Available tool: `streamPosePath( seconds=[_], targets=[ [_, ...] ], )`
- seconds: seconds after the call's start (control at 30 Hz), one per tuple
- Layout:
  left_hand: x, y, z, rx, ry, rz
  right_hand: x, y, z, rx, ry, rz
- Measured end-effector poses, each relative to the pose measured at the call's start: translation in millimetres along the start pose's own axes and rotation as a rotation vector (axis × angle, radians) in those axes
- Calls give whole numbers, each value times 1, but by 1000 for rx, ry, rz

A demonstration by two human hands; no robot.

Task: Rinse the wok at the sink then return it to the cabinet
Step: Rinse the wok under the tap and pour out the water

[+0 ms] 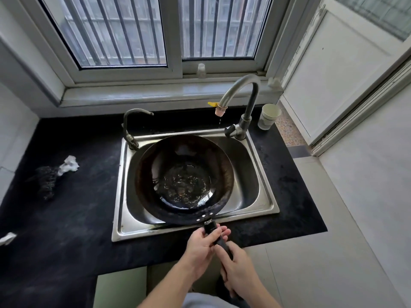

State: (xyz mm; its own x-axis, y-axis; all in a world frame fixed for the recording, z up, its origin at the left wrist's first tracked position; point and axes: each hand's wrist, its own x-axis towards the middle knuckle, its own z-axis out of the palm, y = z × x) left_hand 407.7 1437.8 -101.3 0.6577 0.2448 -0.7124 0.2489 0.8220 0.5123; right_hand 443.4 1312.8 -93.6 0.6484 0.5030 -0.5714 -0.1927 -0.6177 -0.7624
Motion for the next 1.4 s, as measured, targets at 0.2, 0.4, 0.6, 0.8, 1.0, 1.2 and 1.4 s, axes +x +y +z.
streamPosePath(
  seconds=[0.2,0.4,0.6,0.8,1.0,1.2,1.4],
  targets=[
    [-7,11,-9,-34,-14,79,3,-26,18,1,-54,20],
    [-10,6,-16,90,-7,90,-3,-15,24,-26,18,18],
    [-10,4,-9,107,-48,88,-8,-23,10,77,-65,43],
    [-12,10,-14,174,-26,129,-7,-35,18,-73,27,27],
    [-16,7,-24,127,67,141,-1,-31,23,-155,-32,21],
    [-9,-4,-14,103,65,112,-1,-16,12,-154,-1,35],
    [5,-6,10,135,7,101,10,-8,-8,-118,51,54]
  ],
)
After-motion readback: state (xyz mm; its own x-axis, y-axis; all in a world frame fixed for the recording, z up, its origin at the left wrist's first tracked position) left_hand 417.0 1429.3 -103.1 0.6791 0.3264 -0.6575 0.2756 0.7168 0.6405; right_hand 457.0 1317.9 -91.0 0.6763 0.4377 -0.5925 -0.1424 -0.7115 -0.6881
